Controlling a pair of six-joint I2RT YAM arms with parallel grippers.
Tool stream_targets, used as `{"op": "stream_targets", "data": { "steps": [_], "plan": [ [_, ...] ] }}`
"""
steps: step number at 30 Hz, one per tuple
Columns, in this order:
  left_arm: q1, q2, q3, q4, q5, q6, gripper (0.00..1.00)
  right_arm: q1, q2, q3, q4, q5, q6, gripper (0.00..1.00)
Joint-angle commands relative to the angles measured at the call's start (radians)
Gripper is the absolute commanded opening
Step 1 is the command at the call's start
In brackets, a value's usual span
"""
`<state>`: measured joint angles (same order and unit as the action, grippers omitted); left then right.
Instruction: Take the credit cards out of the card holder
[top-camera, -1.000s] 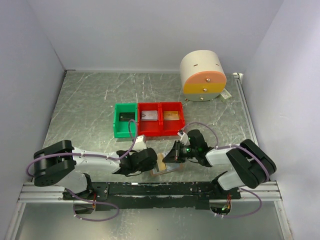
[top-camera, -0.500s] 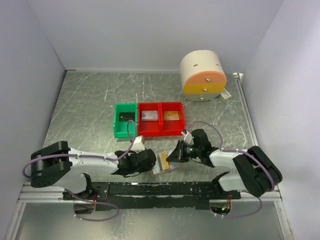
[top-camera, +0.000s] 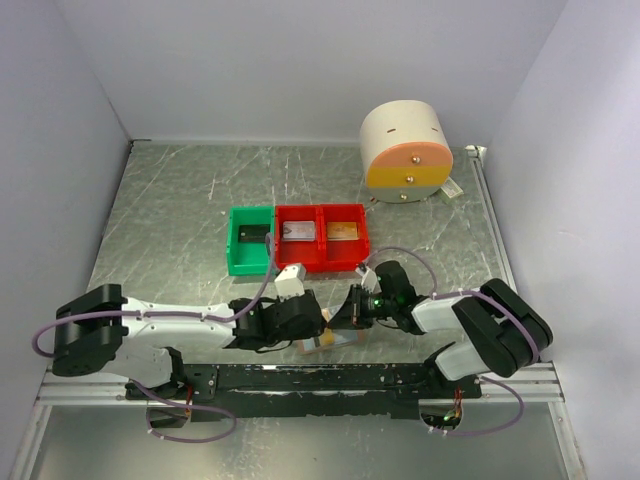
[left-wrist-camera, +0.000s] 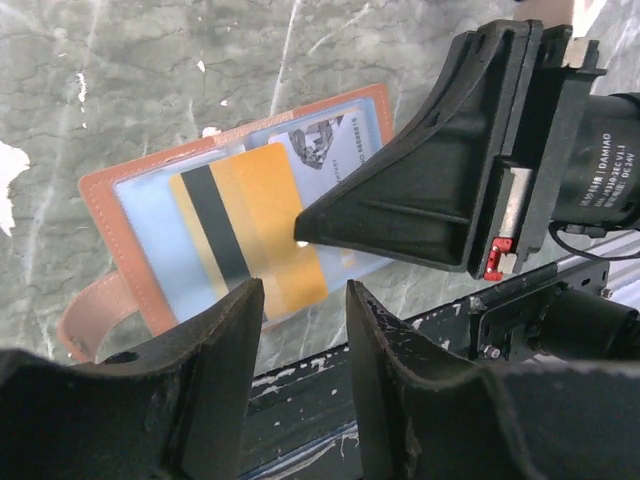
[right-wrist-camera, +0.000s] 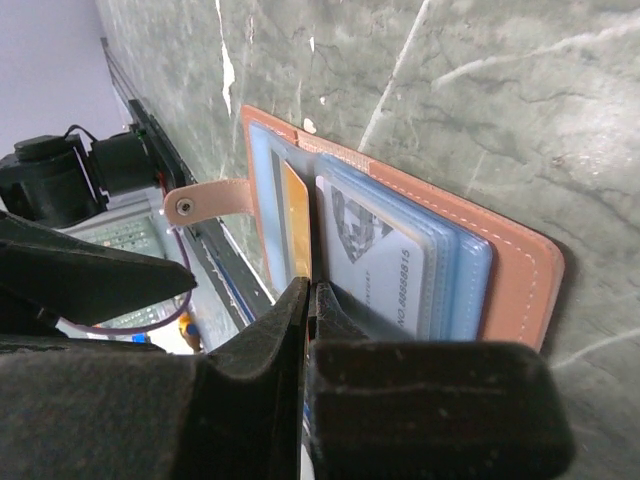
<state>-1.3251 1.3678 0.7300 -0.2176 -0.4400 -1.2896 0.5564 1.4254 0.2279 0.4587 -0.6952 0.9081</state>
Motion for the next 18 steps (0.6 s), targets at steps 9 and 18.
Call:
{"op": "stream_targets", "data": {
  "steps": [9,18],
  "plan": [
    [0.000,0.104,-0.037,0.025,-0.009,-0.058,0.37,0.020,0.027,0.008,0.012,0.048,0.005,0.00],
    [0.024,0.144,-0.078,0.073,0.035,-0.075,0.30,0.021,-0.005,0.014,0.014,0.032,0.021,0.05]
  ]
}}
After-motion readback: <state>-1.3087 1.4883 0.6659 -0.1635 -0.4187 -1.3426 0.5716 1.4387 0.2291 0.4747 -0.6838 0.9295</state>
